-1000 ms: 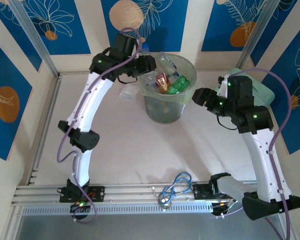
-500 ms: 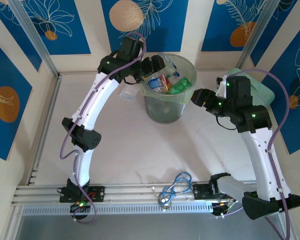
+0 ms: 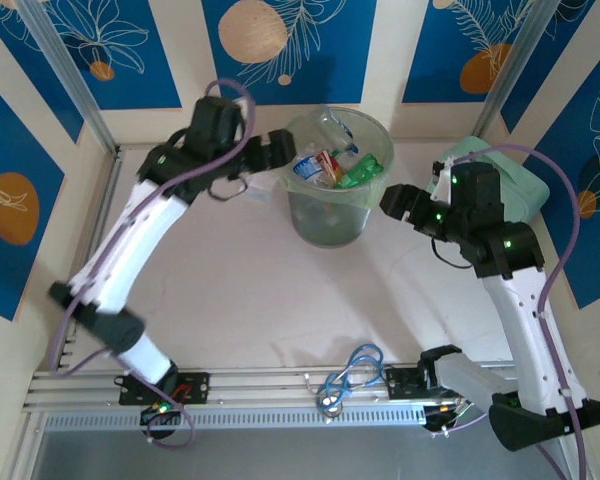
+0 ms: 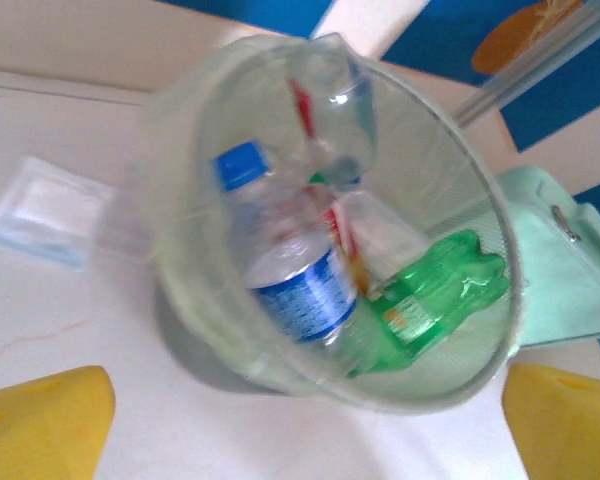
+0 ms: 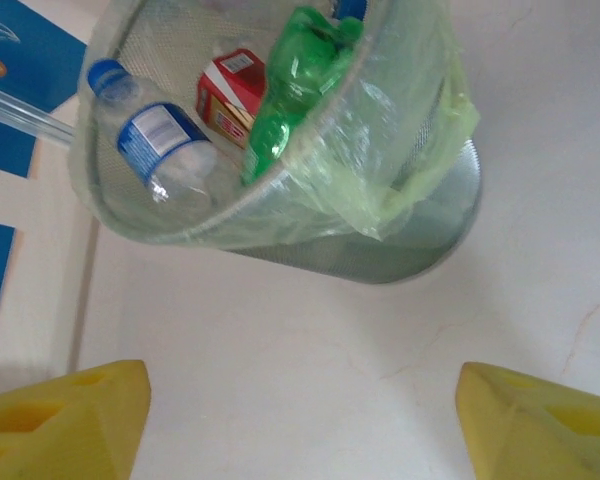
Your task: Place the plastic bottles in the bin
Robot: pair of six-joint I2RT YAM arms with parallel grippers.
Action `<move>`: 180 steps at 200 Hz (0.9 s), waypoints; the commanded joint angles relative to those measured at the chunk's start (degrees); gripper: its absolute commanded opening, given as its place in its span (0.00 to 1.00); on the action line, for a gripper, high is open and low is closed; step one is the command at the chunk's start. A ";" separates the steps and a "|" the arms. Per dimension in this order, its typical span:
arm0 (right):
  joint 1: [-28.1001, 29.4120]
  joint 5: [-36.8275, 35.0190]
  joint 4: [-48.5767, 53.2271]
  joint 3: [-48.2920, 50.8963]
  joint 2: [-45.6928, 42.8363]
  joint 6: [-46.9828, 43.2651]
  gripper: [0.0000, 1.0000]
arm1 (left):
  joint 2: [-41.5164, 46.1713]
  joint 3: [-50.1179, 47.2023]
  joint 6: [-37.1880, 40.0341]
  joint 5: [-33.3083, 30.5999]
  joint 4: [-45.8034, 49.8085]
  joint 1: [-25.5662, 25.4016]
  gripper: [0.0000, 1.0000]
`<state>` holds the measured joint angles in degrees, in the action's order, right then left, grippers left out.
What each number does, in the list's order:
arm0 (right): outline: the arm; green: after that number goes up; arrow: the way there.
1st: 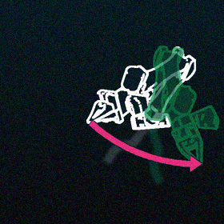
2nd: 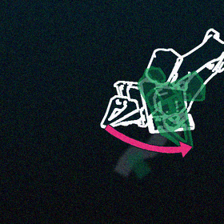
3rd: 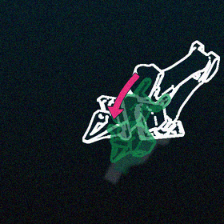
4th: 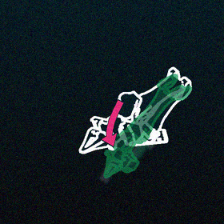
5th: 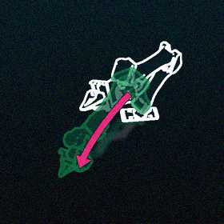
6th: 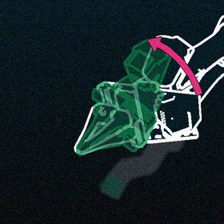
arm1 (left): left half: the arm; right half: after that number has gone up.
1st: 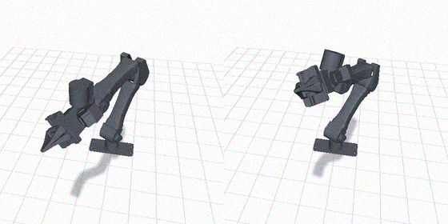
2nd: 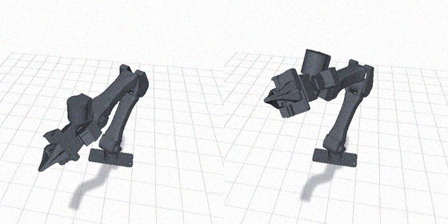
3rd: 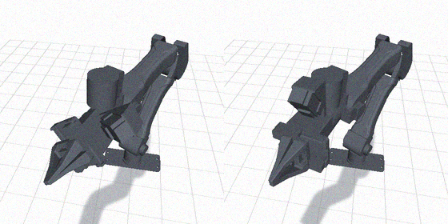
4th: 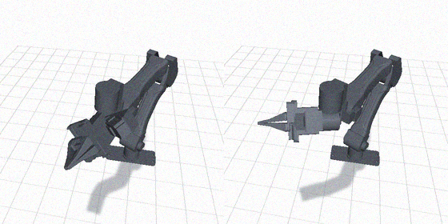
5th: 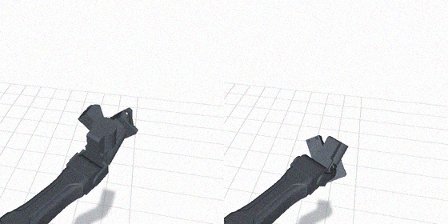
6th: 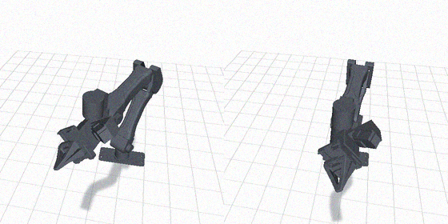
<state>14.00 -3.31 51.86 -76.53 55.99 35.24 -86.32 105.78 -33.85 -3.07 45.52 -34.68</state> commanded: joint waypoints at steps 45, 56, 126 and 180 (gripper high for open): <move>-1.28 -20.98 -18.00 30.27 -14.09 -0.15 0.99 | 25.98 -59.71 34.16 -33.52 -45.37 0.83 1.00; -1.70 -27.68 -21.47 37.23 -15.29 1.97 0.99 | 26.23 -69.61 38.53 -38.77 -57.43 1.64 1.00; -3.24 -52.61 -52.82 60.39 -9.75 -10.30 0.99 | 14.11 -86.85 33.85 -37.03 -81.79 17.73 1.00; -7.41 -34.52 -85.93 61.45 8.03 -21.48 0.99 | 1.30 -85.45 33.46 -28.85 -99.28 25.63 1.00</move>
<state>8.64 -47.75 -12.73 -15.59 59.02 19.03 -80.64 19.42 0.32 -36.95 -40.32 -12.08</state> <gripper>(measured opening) 0.991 0.999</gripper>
